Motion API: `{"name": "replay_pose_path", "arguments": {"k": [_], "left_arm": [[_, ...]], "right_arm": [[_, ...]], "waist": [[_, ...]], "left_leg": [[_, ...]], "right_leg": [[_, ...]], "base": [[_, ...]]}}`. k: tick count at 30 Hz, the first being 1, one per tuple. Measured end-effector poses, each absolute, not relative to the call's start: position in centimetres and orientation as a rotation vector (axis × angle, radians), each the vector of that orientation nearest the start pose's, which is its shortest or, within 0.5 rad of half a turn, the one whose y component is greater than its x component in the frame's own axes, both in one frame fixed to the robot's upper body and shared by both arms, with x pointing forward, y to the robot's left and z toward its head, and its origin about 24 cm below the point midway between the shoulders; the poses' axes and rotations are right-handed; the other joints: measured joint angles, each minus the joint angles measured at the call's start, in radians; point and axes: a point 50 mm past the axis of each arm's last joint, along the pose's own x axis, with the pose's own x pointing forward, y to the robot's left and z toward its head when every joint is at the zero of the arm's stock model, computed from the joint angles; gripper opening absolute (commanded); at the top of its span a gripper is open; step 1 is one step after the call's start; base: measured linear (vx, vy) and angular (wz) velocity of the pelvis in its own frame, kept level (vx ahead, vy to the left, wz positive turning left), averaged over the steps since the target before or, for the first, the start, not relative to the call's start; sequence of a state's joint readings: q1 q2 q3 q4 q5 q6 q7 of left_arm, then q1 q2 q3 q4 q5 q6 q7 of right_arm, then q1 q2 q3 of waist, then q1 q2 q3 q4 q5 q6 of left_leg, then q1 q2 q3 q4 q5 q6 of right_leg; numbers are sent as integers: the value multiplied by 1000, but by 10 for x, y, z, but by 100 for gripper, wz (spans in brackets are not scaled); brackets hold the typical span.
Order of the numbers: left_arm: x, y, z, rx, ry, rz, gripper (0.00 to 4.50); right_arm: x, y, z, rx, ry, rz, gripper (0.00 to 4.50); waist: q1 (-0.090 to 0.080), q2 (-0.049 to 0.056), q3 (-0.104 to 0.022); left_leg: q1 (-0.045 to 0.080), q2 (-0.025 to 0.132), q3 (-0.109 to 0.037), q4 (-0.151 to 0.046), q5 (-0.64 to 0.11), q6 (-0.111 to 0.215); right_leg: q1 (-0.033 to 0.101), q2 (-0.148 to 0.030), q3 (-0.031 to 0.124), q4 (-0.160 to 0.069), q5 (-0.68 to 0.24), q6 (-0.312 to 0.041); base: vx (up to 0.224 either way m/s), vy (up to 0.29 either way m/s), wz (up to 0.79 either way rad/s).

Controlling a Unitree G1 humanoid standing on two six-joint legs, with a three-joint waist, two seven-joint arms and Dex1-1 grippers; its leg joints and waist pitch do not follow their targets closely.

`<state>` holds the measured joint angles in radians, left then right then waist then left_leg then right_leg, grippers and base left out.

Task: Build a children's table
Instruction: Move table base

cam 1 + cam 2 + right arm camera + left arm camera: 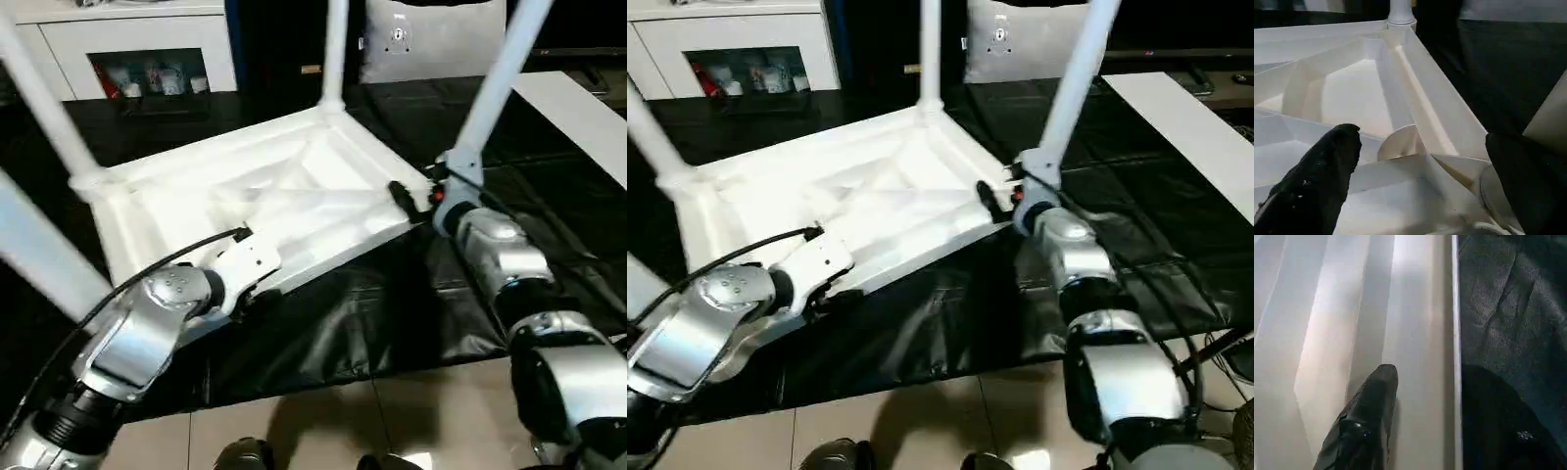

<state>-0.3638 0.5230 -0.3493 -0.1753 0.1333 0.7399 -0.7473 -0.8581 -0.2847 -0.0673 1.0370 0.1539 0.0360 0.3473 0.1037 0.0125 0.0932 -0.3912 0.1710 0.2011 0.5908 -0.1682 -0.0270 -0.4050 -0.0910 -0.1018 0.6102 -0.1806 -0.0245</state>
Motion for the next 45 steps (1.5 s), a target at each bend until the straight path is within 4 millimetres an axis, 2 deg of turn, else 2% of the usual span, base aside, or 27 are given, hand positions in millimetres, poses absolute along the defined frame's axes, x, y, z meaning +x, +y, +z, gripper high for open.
{"name": "replay_pose_path", "arguments": {"k": [6,10,17,23,26,28,32,33,34,37,39,40,42,45], "left_arm": [[285,140,81,632,466,-782,232],[289,135,76,610,428,-751,232],[302,134,71,616,371,-670,232],[316,125,75,617,261,-613,232],[319,118,78,599,196,-604,232],[318,115,80,566,173,-615,232],[308,114,74,388,168,-635,232],[305,115,73,354,166,-639,263],[300,119,71,302,155,-639,263],[283,130,62,220,130,-623,274],[275,136,55,206,135,-614,307],[272,139,54,195,129,-602,307],[263,145,52,152,114,-584,311],[255,155,50,100,97,-552,350]], "right_arm": [[389,-196,86,-46,217,235,450],[388,-207,87,-56,218,198,450],[385,-234,94,-79,201,100,450],[378,-255,92,-98,197,12,450],[375,-258,93,-98,176,7,450],[374,-255,92,-102,167,23,450],[370,-230,80,-96,157,152,450],[368,-224,78,-89,155,190,450],[366,-217,76,-83,148,237,450],[356,-196,68,-73,144,392,450],[350,-187,63,-78,162,462,450],[348,-185,62,-88,163,487,450],[343,-184,59,-86,181,531,450],[338,-187,58,-61,209,560,450]], "waist": [[2,0,0],[11,0,0],[15,0,0],[13,0,0],[8,-1,-2],[4,-1,-2],[-10,-3,-3],[-13,-3,-3],[-15,-3,-3],[-14,-4,-3],[-9,-4,-3],[-7,-4,-3],[-3,-7,-5],[-2,-8,-5]], "left_leg": [[0,0,0,1,0,0],[-1,0,0,2,0,0],[-3,0,0,5,0,1],[-5,0,0,7,-1,3],[-5,1,0,9,-1,3],[-4,1,0,9,-1,3],[-3,2,0,9,-1,3],[-3,2,0,9,-1,3],[-3,2,0,9,-1,3],[-2,3,0,9,-1,3],[-3,3,0,10,-1,3],[-3,3,0,10,-1,3],[-2,2,0,11,-1,3],[-2,2,0,11,-1,3]], "right_leg": [[0,0,0,0,0,0],[0,0,0,1,0,0],[-1,0,-1,1,1,-1],[-1,0,-1,1,1,-1],[-1,0,-1,2,1,-1],[-1,0,-1,2,1,-1],[-1,0,-1,5,1,-1],[-1,0,-1,5,1,-1],[-1,0,-1,5,1,-1],[-1,1,-1,5,1,0],[-1,0,-1,4,1,0],[0,0,-1,4,1,0],[1,0,0,2,1,2],[2,0,1,1,0,5]], "base": [[0,0,0],[0,0,0],[0,0,0],[0,0,0],[0,0,0],[0,0,0],[0,0,0],[0,0,0],[0,0,0],[0,0,0],[0,0,0],[0,0,0],[0,0,0],[0,0,0]]}}
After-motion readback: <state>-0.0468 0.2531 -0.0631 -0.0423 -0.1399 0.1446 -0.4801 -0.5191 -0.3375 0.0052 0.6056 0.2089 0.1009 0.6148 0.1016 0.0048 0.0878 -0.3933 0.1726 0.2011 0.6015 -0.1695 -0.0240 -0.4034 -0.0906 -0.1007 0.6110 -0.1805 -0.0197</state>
